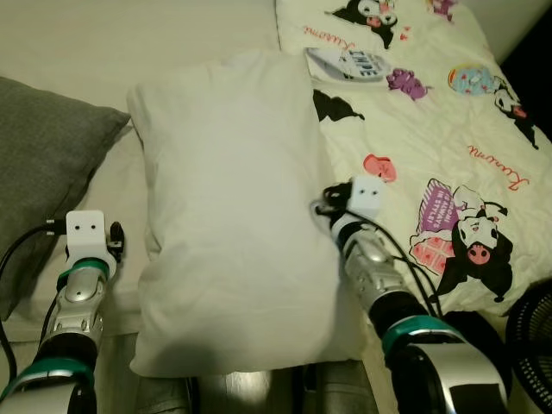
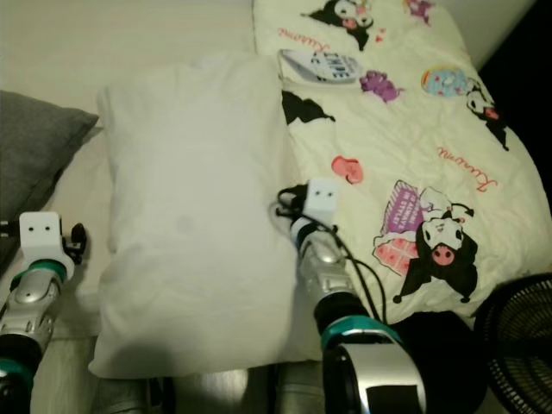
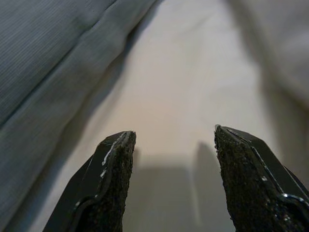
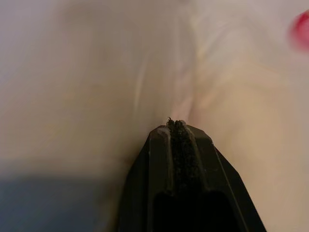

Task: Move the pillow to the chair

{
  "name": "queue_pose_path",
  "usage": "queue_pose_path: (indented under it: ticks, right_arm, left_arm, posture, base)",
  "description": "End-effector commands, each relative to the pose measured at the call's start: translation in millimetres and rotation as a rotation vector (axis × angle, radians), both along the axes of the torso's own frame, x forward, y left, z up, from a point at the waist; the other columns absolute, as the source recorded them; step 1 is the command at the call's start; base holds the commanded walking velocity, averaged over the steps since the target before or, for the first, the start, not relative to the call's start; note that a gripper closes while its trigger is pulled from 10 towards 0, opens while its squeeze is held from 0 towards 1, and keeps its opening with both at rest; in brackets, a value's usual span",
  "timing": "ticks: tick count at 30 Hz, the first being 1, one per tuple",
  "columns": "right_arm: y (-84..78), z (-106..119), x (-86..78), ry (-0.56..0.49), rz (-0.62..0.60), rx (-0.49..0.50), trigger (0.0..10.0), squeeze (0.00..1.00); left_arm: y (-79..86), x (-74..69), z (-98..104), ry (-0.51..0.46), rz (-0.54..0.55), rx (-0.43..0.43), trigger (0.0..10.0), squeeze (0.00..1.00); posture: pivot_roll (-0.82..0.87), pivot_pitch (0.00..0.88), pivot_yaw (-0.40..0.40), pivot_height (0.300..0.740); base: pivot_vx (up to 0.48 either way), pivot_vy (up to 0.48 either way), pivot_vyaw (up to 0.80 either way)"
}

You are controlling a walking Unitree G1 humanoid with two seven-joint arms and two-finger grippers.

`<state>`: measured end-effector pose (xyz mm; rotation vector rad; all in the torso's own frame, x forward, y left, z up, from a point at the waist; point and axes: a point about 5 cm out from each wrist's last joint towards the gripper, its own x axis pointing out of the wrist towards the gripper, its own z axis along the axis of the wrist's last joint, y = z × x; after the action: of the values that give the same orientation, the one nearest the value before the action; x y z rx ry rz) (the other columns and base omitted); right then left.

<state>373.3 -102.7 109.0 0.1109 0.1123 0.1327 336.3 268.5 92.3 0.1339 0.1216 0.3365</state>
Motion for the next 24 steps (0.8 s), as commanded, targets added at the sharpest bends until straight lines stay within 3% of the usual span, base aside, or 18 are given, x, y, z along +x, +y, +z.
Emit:
queue_pose_path:
  ticks: [1,2,4,6,7,9,10,11,12,13,17,19,21,22,24]
  right_arm:
    - [22.1,-28.1,-16.5,0.106,0.089,-0.001,10.0,0.0]
    - [35.5,-31.1,-21.3,0.112,0.141,0.02,10.0,0.0]
    - [38.0,-31.6,-22.3,0.112,0.151,0.024,10.0,0.0]
    - [48.6,-32.0,-25.8,0.109,0.189,0.054,10.0,0.0]
    - [48.6,-32.0,-25.8,0.109,0.189,0.054,10.0,0.0]
    - [55.8,-30.1,-26.8,0.106,0.201,0.097,10.0,0.0]
    - [56.4,-29.6,-26.8,0.105,0.202,0.101,10.0,0.0]
    - [59.6,-27.7,-26.7,0.099,0.217,0.107,10.0,0.0]
    - [59.6,-27.7,-26.7,0.099,0.217,0.107,10.0,0.0]
    - [65.8,-25.0,-27.3,0.089,0.249,0.11,10.0,0.0]
    - [74.0,-23.1,-29.1,0.085,0.295,0.12,10.0,0.0]
    - [78.5,-21.4,-30.0,0.082,0.318,0.136,10.0,0.0]
    - [87.1,-17.0,-31.4,0.072,0.363,0.163,10.0,0.0]
    - [95.3,-12.4,-32.7,0.062,0.408,0.188,10.0,0.0]
    - [99.9,-8.8,-33.1,0.05,0.434,0.201,10.0,0.0]
  left_arm:
    - [-12.4,-0.2,-10.3,0.035,-0.065,-0.022,10.0,0.0]
    - [-23.3,4.9,-8.8,0.03,-0.123,-0.033,10.0,0.0]
    - [-25.5,5.9,-8.5,0.029,-0.134,-0.036,10.0,0.0]
    - [-45.1,11.7,-7.6,0.024,-0.226,-0.054,10.0,0.0]
    - [-45.1,11.7,-7.6,0.024,-0.226,-0.054,10.0,0.0]
    - [-65.6,14.5,-11.2,0.037,-0.306,-0.081,10.0,0.0]
    - [-67.9,14.5,-11.9,0.04,-0.314,-0.084,10.0,0.0]
    - [-78.8,13.1,-17.3,0.066,-0.368,-0.073,10.0,0.0]
    - [-78.8,13.1,-17.3,0.066,-0.368,-0.073,10.0,0.0]
    - [-96.0,7.8,-29.8,0.131,-0.463,-0.046,10.0,0.0]
    - [-104.5,-1.4,-46.7,0.208,-0.48,-0.058,10.0,0.0]
    - [-105.8,-2.4,-48.6,0.203,-0.456,-0.108,10.0,0.0]
    - [-114.0,2.2,-41.2,0.144,-0.479,-0.209,10.0,0.0]
    - [-122.2,9.2,-28.5,0.071,-0.517,-0.263,10.0,0.0]
    - [-126.9,14.5,-18.4,0.02,-0.539,-0.287,10.0,0.0]
  posture:
    - [-0.03,0.285,-0.026,0.591]
    - [-0.03,0.286,-0.026,0.591]
    - [-0.03,0.286,-0.026,0.591]
    - [-0.03,0.287,-0.015,0.591]
    - [-0.03,0.287,-0.015,0.591]
    - [-0.03,0.286,-0.009,0.591]
    - [-0.03,0.286,-0.009,0.591]
    - [-0.04,0.281,-0.004,0.591]
    - [-0.04,0.281,-0.004,0.591]
    - [-0.04,0.275,0.0,0.591]
    - [-0.04,0.273,0.001,0.591]
    - [-0.05,0.27,0.001,0.591]
    - [-0.05,0.262,-0.002,0.591]
    - [-0.05,0.249,-0.002,0.591]
    - [-0.04,0.243,-0.004,0.591]
  base:
    - [0.0,0.0,0.0]
    - [0.0,0.0,0.0]
    - [0.0,0.0,0.0]
    - [0.0,0.0,0.0]
    - [0.0,0.0,0.0]
    - [0.0,0.0,0.0]
    - [0.0,0.0,0.0]
    - [0.0,0.0,0.0]
    - [0.0,0.0,0.0]
    - [0.0,0.0,0.0]
    - [0.0,0.0,0.0]
    - [0.0,0.0,0.0]
    - [0.0,0.0,0.0]
    - [0.0,0.0,0.0]
    - [0.0,0.0,0.0]
